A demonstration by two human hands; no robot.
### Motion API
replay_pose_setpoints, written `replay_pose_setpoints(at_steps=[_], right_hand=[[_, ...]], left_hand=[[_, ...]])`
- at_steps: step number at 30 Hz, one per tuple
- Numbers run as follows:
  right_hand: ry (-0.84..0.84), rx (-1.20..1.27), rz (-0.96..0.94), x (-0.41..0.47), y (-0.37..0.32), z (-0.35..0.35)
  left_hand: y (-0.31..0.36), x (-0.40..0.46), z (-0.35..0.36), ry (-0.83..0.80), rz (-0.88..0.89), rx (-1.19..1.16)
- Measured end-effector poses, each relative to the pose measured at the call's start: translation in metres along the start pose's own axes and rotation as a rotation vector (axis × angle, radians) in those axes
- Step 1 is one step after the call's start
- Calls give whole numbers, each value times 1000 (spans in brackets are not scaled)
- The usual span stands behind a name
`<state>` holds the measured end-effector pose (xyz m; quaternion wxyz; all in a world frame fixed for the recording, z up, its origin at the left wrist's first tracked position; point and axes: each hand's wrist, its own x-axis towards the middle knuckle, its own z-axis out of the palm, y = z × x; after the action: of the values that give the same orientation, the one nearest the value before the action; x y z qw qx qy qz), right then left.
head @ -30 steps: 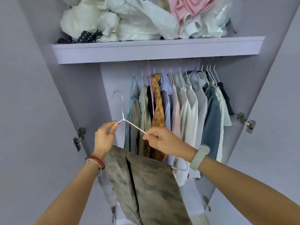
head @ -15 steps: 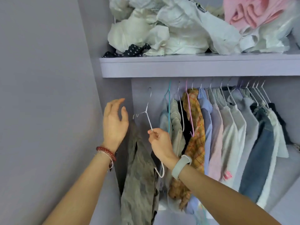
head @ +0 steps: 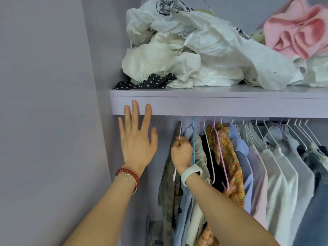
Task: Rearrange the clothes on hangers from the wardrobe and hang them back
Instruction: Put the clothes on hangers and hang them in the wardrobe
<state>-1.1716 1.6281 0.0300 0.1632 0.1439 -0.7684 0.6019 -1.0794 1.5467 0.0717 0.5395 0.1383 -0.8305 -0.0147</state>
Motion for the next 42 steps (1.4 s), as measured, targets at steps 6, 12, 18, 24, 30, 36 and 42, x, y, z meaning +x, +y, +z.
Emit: replay_pose_setpoints(at_steps=[6, 12, 18, 24, 30, 36, 42], right_hand=[[-49, -148, 72, 31, 26, 19], [-149, -212, 69, 38, 37, 9], [-463, -426, -19, 13, 35, -9], [-297, -256, -323, -21, 25, -61], [-149, -451, -388, -65, 79, -158], [-82, -690, -104, -152, 156, -277], [-4, -888, 314, -280, 196, -452]], left_hand=[[-2, 2, 8, 19, 1, 33], [-4, 2, 10, 4, -12, 43], [-1, 1, 9, -33, -44, 69], [21, -13, 3, -35, -154, -84], [59, -98, 17, -247, -117, -189], [144, -212, 10, -580, 143, -326], [297, -303, -11, -883, 409, -455]])
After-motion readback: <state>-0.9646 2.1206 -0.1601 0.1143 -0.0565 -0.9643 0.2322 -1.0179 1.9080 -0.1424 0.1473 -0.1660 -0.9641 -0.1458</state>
